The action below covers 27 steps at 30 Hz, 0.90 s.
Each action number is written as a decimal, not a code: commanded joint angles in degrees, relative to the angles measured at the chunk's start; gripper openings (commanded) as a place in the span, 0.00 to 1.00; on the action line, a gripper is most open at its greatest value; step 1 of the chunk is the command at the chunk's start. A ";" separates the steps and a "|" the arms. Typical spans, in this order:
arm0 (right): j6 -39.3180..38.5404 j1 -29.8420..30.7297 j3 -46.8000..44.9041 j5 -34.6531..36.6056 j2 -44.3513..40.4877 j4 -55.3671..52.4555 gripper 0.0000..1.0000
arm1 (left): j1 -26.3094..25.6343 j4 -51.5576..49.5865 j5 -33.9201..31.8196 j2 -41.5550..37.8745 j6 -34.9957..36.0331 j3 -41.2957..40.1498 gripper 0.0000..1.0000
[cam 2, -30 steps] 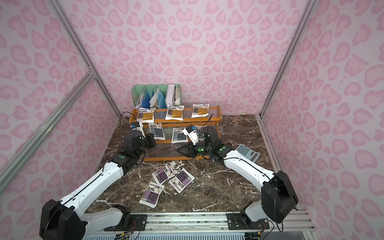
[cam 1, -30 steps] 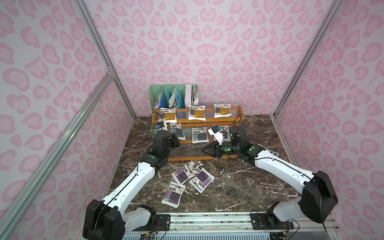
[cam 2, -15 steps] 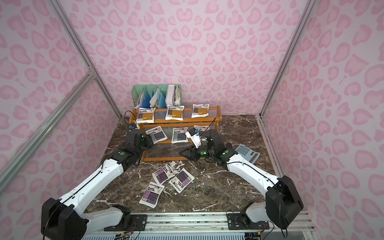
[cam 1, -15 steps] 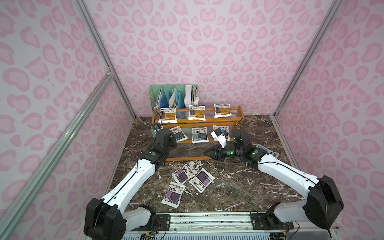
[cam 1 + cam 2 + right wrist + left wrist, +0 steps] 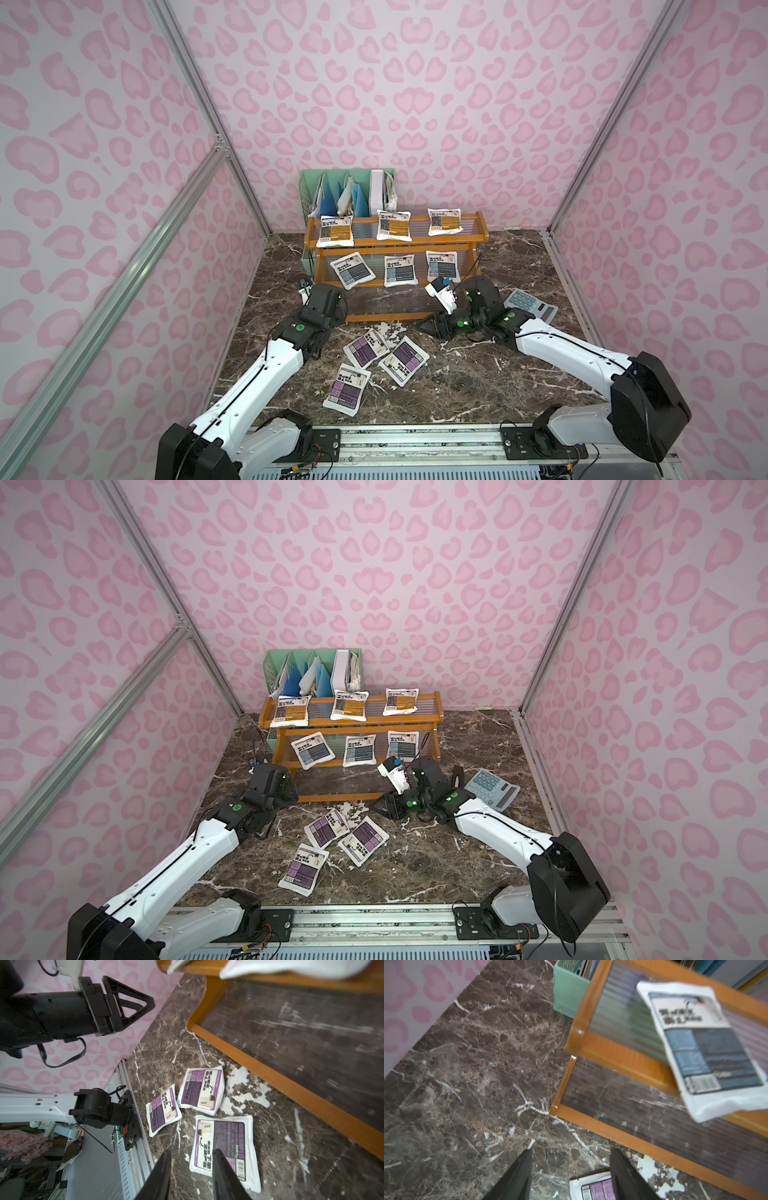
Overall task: Place the bagged coffee beans on the shelf by color
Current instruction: Pick up the bagged coffee beans at the center of the board.
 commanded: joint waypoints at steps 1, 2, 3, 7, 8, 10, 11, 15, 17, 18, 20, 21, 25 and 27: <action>-0.42 -0.07 -1.90 3.47 0.55 -0.23 0.37 | -2.23 -0.90 1.87 0.07 -4.21 -1.95 0.62; -0.33 -0.05 -2.47 4.05 1.11 -0.20 0.37 | -3.51 -0.61 1.97 0.56 -4.44 -2.35 0.62; -0.33 -0.09 -2.71 4.45 1.65 -0.16 0.37 | -4.66 -0.45 1.91 1.16 -4.54 -2.45 0.62; -0.52 -0.02 -2.65 5.60 5.31 -1.70 0.37 | -10.02 0.53 2.87 4.72 -4.64 -2.10 0.62; -0.58 -0.02 -2.56 5.70 6.06 -1.93 0.37 | -10.92 1.20 3.91 5.51 -4.50 -2.26 0.62; -0.59 0.00 -2.51 5.58 7.20 -1.97 0.37 | -12.24 2.92 6.68 6.39 -4.08 -2.87 0.62; -0.62 0.00 -2.37 5.53 7.79 -1.98 0.37 | -12.67 3.84 8.30 6.60 -3.87 -3.43 0.62; -0.90 0.17 -1.97 4.93 9.87 -2.20 0.37 | -13.77 6.30 14.09 6.84 -1.62 -4.77 0.63; -1.36 0.59 -1.40 4.33 11.58 -2.80 0.37 | -14.19 6.58 16.93 7.38 -0.09 -4.87 0.63; -1.68 0.85 -1.25 4.07 12.38 -2.99 0.38 | -14.34 6.73 17.97 7.74 0.41 -4.94 0.62; -2.16 1.42 -1.24 3.73 13.47 -2.67 0.37 | -14.51 6.45 19.89 8.52 1.07 -4.92 0.61; -2.26 1.64 -1.24 3.62 13.75 -2.46 0.37 | -14.54 6.23 20.49 8.96 1.20 -4.86 0.61; -2.68 2.19 -1.50 3.23 14.53 -1.21 0.38 | -14.96 5.46 21.17 10.34 1.26 -4.69 0.58; -2.96 2.36 -1.24 2.94 15.06 -1.19 0.38 | -15.04 5.90 22.06 10.79 1.08 -4.78 0.56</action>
